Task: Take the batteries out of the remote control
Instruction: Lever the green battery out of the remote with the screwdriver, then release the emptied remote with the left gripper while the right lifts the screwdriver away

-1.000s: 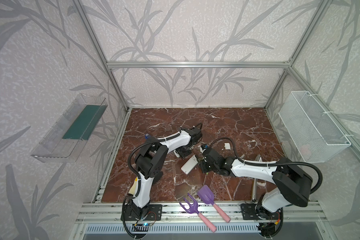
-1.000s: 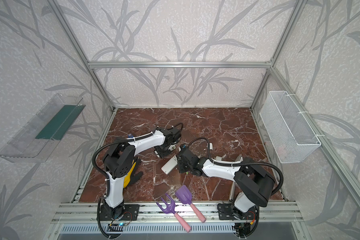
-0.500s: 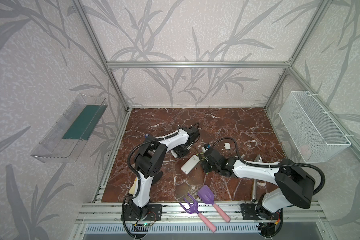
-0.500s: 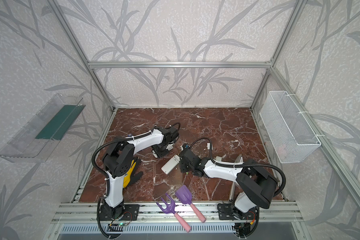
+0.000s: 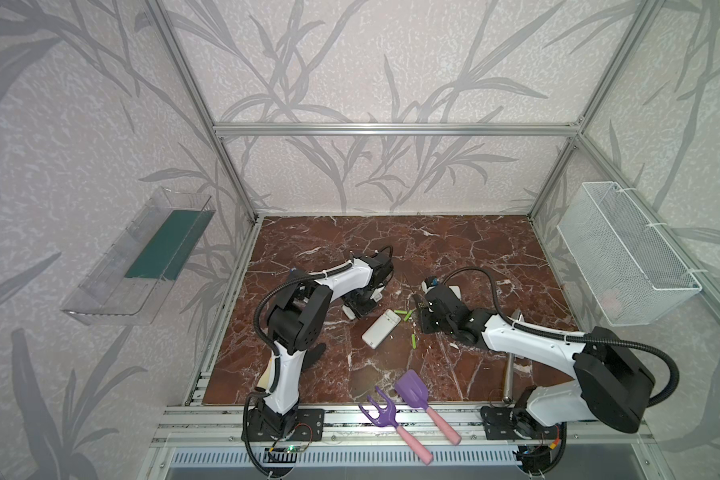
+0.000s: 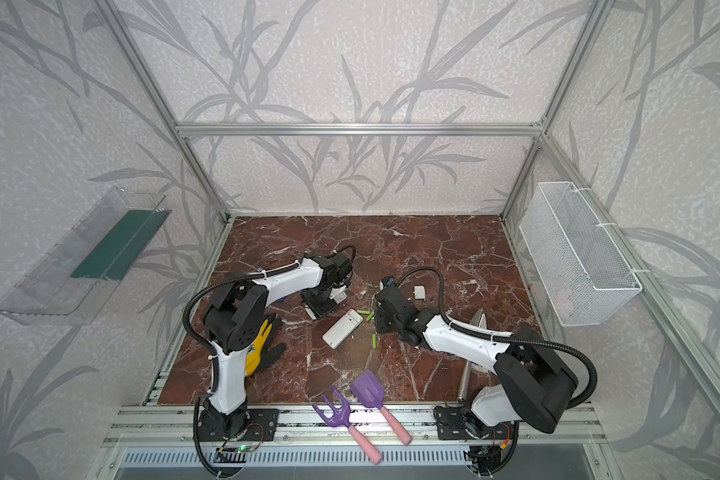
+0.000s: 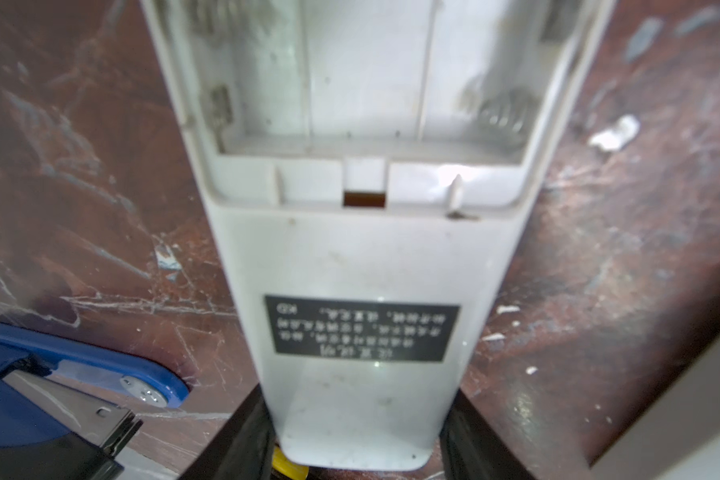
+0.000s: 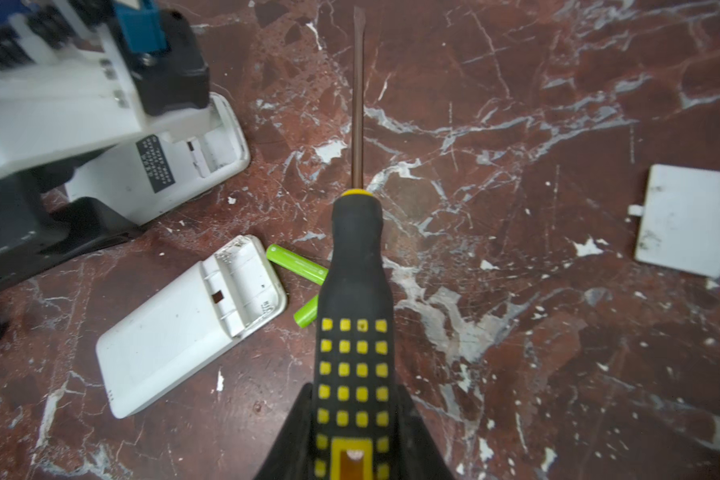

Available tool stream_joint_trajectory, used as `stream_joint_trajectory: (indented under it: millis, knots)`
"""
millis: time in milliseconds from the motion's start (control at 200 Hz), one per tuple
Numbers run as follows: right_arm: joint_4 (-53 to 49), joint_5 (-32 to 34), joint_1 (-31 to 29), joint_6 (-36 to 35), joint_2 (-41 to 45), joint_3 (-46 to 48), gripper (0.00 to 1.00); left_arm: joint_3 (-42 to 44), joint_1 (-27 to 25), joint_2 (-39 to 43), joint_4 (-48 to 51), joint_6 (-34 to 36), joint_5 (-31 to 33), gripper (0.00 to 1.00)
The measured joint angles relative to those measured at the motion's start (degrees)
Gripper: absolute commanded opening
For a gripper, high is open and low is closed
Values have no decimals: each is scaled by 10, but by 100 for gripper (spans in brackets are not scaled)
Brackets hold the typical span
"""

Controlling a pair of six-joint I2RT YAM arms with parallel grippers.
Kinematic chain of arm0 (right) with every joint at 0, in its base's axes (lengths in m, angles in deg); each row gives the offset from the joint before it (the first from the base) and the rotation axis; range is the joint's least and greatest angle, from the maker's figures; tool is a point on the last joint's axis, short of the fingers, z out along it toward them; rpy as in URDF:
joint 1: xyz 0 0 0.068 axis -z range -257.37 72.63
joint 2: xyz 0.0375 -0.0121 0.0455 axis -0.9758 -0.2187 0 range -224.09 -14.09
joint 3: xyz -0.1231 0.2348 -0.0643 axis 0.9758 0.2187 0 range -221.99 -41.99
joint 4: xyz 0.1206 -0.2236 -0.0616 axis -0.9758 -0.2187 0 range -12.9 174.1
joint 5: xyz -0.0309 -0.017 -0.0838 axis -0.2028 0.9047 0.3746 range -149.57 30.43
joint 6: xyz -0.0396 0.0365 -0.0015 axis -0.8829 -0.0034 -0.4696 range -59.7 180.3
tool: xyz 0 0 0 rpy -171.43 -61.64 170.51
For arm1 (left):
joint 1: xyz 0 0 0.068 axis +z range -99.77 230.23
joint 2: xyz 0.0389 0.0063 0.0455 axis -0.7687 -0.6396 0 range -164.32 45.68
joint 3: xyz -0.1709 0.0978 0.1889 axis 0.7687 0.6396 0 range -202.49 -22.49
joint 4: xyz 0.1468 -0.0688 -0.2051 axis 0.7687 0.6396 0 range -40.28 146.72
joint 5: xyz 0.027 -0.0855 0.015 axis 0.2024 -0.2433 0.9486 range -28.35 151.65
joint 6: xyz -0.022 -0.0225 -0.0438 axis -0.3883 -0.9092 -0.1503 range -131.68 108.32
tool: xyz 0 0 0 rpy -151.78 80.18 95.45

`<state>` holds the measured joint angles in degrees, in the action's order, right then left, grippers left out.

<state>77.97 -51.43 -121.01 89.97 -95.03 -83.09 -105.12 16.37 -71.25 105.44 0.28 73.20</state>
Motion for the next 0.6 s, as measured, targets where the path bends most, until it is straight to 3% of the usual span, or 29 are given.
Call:
stream_joint_trajectory:
  millis: [425,600]
  knots:
    - [-16,-7,32,-8,-14,45,0,0,7,1,-1,0,-15,66]
    - [6,-11,32,0,-23,57,13,0,10,2,-1,-2,-14,68]
